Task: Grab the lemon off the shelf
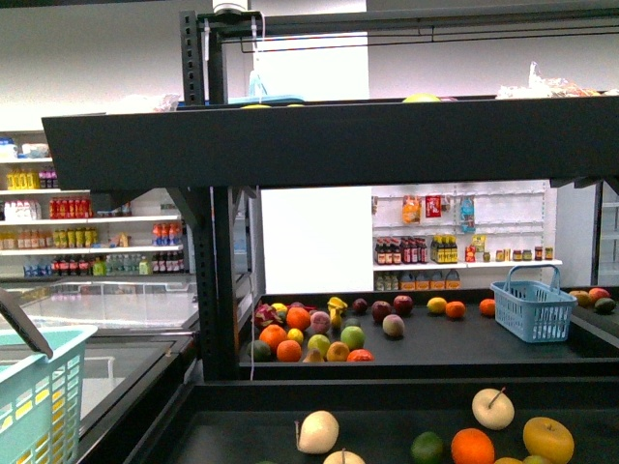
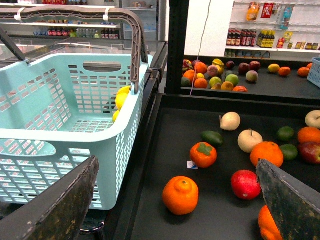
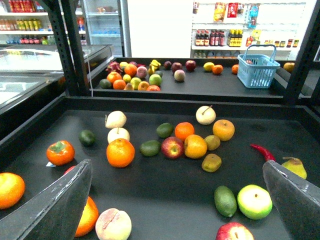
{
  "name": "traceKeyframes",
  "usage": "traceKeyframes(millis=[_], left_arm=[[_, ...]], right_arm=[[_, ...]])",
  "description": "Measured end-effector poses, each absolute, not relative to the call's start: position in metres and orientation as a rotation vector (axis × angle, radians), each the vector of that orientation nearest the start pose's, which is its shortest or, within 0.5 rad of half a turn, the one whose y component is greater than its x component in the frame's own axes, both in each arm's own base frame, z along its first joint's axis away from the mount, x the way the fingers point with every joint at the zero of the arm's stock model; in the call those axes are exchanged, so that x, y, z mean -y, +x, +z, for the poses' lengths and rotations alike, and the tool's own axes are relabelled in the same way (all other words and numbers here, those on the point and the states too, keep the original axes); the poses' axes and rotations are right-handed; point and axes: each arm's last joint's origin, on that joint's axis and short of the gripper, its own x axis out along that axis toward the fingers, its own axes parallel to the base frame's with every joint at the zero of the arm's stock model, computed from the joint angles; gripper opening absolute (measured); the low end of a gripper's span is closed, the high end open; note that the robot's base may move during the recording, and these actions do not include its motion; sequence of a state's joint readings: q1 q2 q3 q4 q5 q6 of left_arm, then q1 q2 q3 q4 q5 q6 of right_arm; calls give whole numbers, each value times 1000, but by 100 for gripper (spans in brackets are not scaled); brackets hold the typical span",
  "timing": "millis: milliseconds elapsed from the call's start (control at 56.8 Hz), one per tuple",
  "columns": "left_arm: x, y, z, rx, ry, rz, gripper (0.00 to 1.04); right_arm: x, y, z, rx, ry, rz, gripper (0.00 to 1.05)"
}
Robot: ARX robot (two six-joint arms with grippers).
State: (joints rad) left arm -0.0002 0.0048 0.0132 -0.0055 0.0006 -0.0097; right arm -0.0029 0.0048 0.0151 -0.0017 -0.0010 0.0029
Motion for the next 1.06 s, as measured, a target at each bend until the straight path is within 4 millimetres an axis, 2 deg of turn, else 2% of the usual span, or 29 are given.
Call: traceKeyframes(millis=[1056], left_arm=[[0, 97, 167, 3, -10, 0, 97]], right_arm=[[0, 97, 168, 9, 3, -2, 102]])
